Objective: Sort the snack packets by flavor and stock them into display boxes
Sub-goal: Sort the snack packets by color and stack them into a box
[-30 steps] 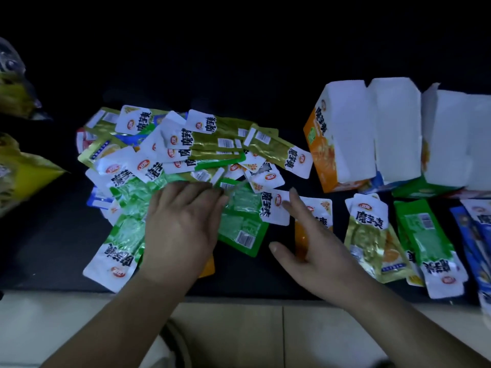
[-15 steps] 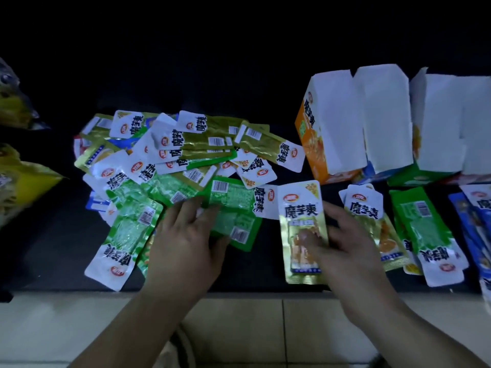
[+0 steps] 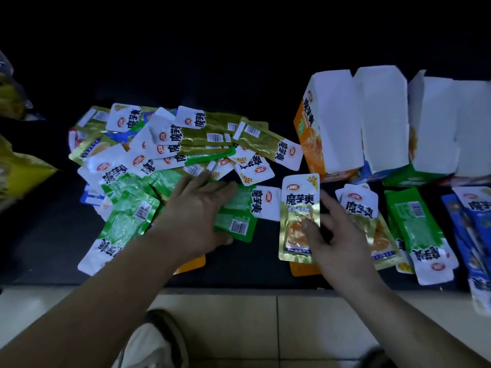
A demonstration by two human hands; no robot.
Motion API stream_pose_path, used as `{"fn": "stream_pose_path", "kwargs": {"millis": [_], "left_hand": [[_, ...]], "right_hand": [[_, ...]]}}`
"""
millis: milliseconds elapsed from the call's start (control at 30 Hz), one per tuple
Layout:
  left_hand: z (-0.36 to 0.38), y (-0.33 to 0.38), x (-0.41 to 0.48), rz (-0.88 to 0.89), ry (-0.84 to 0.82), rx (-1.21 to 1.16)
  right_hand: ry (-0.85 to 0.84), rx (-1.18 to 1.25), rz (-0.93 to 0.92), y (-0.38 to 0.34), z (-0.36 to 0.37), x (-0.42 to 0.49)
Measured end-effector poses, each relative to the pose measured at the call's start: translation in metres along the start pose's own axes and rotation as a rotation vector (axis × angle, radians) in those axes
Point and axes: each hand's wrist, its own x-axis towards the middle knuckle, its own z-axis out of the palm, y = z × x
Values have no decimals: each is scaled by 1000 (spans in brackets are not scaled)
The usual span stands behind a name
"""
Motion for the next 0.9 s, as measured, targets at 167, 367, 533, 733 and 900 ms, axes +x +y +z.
{"fn": "stream_pose_path", "kwargs": {"millis": [167,367,533,733,900], "left_hand": [[21,6,-19,59,223,81],[0,21,-34,-74,542,-171],[-4,63,-35,-394,280,-1174],[14,76,-34,-394,254,-1269],[24,99,-31,-413,136,-1320]], "right_hand": [[3,41,10,0,-2,-1],[40,159,50,-4,-8,-4],[88,267,52,-23,-20,-11],[85,338,135,-16,-41,-15],[277,279,170,3,-99,-10]]}}
